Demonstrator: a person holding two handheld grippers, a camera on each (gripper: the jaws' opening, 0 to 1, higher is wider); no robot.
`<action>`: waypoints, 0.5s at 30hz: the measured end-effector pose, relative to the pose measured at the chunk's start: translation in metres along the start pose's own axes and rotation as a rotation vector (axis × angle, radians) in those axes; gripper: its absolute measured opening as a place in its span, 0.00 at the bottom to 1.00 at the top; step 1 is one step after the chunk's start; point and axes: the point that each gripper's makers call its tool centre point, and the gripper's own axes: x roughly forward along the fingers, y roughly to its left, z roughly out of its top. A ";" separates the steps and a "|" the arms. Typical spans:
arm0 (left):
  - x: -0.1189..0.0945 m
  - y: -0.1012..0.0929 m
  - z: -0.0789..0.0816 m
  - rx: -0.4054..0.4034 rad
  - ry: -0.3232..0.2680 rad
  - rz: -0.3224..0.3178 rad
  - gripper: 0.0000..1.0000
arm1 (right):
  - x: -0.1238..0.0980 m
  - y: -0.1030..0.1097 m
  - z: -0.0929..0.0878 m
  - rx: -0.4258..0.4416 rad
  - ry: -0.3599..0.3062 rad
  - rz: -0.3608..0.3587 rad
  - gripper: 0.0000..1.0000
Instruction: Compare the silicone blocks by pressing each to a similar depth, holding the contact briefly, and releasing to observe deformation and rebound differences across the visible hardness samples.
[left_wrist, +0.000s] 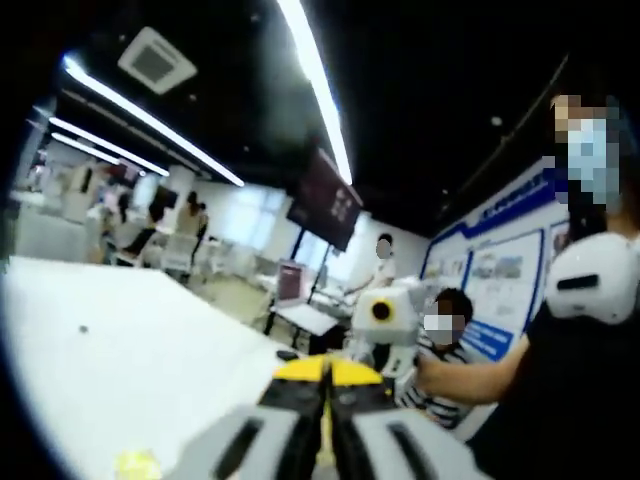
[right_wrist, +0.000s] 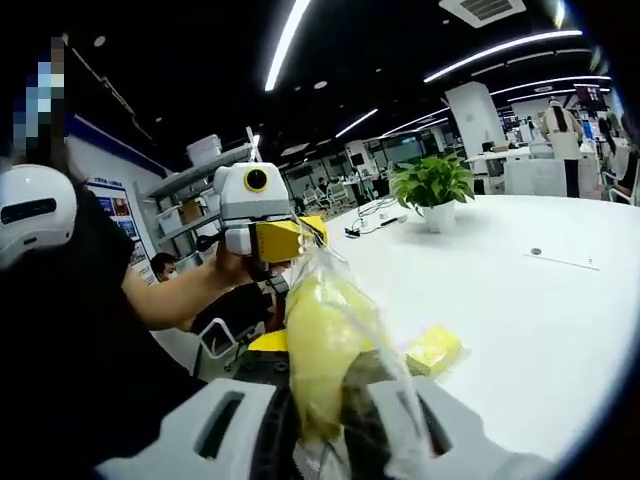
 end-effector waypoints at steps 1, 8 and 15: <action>0.000 0.000 0.000 -0.004 0.000 0.001 0.00 | 0.000 0.000 0.000 0.000 -0.002 -0.001 0.08; 0.001 0.000 -0.001 -0.006 0.004 0.007 0.00 | 0.000 0.000 -0.001 0.022 -0.012 -0.007 0.08; 0.004 -0.001 0.000 0.003 -0.005 0.006 0.00 | -0.003 -0.001 -0.001 0.025 -0.014 -0.018 0.08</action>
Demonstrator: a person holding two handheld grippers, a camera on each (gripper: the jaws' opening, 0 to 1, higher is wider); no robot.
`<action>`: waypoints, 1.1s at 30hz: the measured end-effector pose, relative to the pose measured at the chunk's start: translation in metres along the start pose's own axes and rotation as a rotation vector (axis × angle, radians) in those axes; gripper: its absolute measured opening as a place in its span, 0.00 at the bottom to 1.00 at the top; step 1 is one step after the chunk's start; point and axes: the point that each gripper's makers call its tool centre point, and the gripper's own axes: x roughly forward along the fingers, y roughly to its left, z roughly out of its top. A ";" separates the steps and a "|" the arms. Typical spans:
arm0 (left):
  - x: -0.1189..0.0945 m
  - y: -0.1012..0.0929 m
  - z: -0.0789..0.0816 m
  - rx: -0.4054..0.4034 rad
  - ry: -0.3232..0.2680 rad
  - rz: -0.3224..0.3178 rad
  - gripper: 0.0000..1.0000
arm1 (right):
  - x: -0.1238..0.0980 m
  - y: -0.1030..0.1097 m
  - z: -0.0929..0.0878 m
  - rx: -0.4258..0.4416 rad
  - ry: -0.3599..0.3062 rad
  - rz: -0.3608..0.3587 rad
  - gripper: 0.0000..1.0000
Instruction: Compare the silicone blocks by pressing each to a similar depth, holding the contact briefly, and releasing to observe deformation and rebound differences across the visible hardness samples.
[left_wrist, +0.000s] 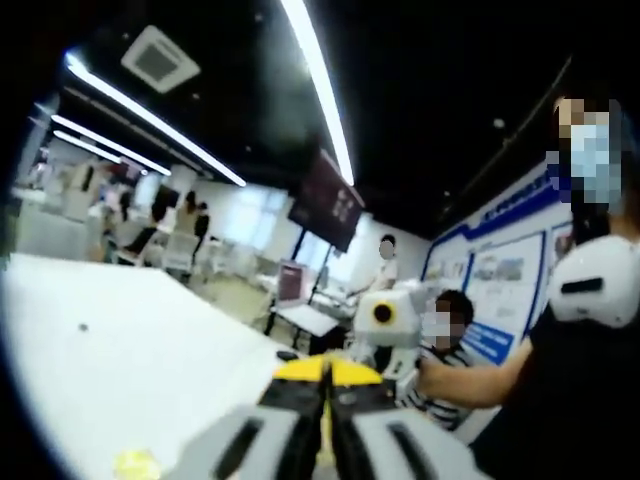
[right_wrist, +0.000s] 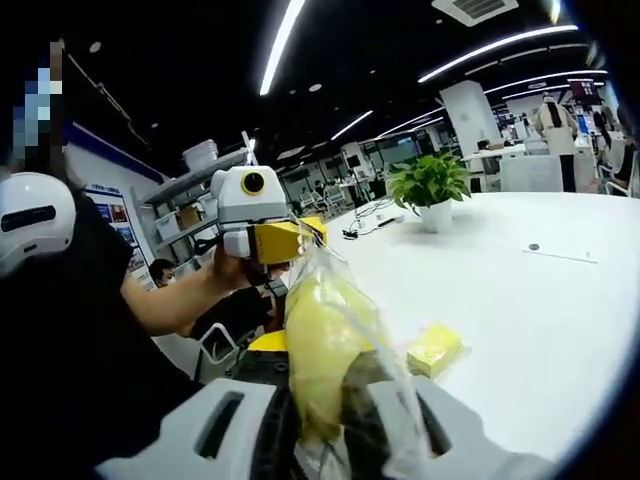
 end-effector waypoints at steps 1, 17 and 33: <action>0.000 0.000 0.000 -0.001 -0.002 0.002 0.00 | 0.000 -0.001 0.001 -0.005 -0.006 -0.011 0.08; 0.000 0.000 -0.001 -0.029 0.005 0.006 0.00 | 0.001 -0.002 0.000 0.013 -0.018 -0.013 0.08; 0.000 0.010 -0.003 -0.274 -0.022 0.014 0.00 | 0.004 -0.008 -0.001 -0.056 -0.015 -0.052 0.09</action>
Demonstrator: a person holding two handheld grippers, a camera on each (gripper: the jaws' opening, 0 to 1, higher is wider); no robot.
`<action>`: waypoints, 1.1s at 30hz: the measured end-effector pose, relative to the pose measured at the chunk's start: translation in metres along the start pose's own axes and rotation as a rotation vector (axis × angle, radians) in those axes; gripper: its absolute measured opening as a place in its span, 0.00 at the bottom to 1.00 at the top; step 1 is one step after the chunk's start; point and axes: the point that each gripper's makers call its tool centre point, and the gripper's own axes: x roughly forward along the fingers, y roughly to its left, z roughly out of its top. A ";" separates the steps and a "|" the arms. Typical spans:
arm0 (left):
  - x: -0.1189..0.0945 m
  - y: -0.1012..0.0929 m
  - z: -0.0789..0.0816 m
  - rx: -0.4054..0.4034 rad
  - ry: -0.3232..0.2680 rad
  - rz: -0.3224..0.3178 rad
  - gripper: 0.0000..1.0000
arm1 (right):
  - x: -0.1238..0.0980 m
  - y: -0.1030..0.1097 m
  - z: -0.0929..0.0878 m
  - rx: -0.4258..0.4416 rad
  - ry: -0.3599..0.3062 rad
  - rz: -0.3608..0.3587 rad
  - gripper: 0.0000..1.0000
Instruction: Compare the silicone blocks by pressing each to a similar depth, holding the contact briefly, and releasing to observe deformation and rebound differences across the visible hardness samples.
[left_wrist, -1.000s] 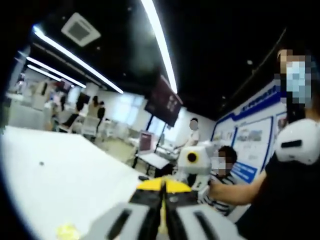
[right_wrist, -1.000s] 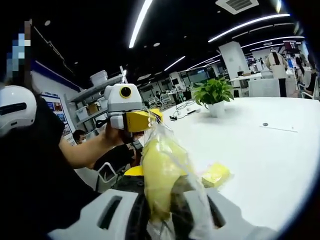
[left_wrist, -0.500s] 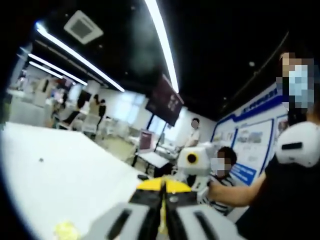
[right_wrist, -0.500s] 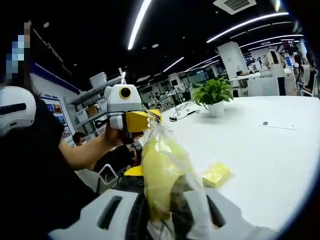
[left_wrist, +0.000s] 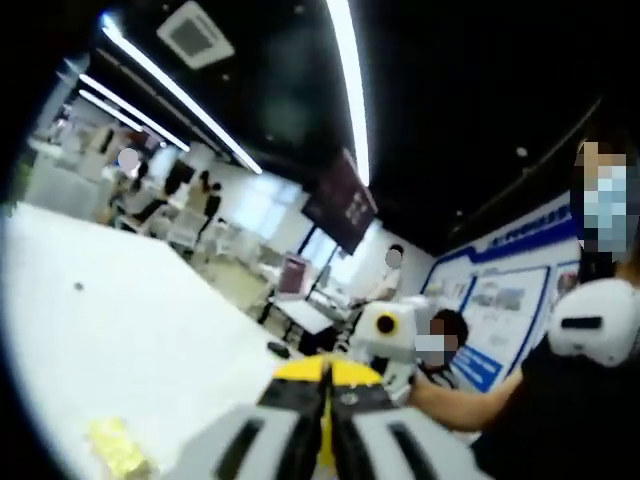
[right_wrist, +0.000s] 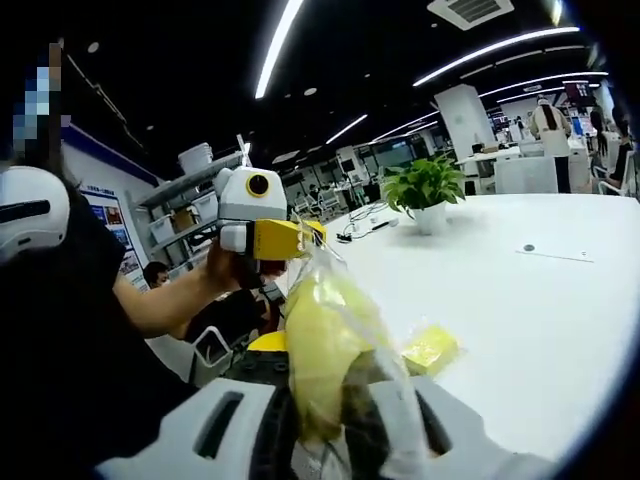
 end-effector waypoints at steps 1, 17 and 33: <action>0.000 0.002 0.000 -0.029 -0.008 -0.004 0.00 | 0.001 0.002 0.000 0.010 0.005 -0.001 0.09; -0.001 0.002 0.004 0.043 -0.022 0.019 0.00 | 0.007 -0.009 0.003 -0.076 -0.040 -0.026 0.14; -0.001 0.006 0.007 0.052 -0.011 0.045 0.00 | 0.012 -0.032 0.002 -0.175 -0.049 -0.118 0.27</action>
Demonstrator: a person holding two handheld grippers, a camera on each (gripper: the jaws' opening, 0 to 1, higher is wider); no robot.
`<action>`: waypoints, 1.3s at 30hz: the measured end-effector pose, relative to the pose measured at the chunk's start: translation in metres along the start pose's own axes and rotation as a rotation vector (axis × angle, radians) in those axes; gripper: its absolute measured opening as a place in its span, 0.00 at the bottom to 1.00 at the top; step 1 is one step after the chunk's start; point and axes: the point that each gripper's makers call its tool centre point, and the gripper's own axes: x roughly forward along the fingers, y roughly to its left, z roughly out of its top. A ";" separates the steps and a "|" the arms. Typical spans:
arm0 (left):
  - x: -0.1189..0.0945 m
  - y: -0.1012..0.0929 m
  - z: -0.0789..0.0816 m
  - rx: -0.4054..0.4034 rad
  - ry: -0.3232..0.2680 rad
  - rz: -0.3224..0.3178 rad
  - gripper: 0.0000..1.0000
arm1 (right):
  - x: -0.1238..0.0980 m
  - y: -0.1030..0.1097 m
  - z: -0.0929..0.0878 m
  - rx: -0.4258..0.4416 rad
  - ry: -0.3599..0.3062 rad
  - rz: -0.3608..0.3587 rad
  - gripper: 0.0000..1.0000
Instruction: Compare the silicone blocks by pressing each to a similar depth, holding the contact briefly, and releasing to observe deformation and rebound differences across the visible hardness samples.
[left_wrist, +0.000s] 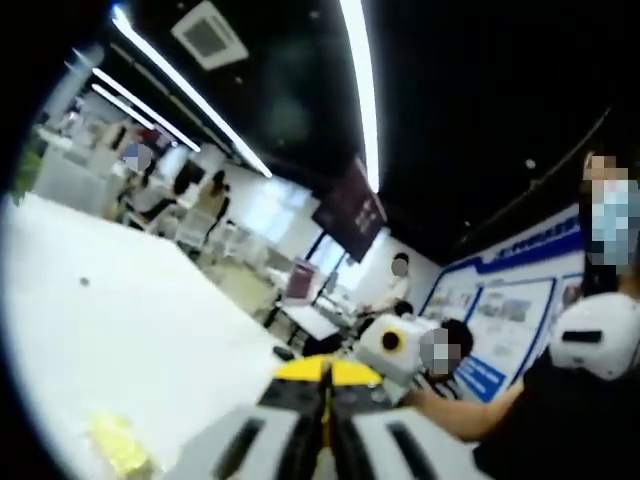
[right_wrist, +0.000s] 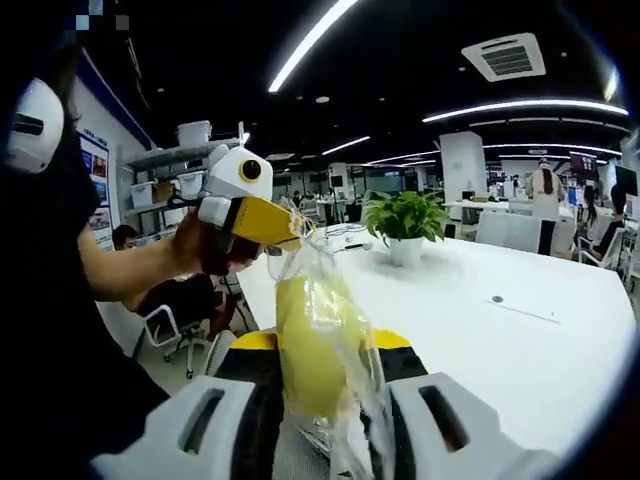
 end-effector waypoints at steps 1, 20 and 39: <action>0.001 0.000 0.000 0.011 -0.003 0.002 0.00 | 0.000 -0.001 0.000 0.001 -0.001 -0.003 0.28; 0.004 0.010 -0.011 -0.025 0.005 0.032 0.00 | -0.024 -0.029 -0.041 0.102 0.064 -0.113 0.41; -0.003 0.015 -0.018 -0.081 -0.029 0.031 0.00 | -0.044 -0.055 -0.098 0.109 0.127 -0.268 0.55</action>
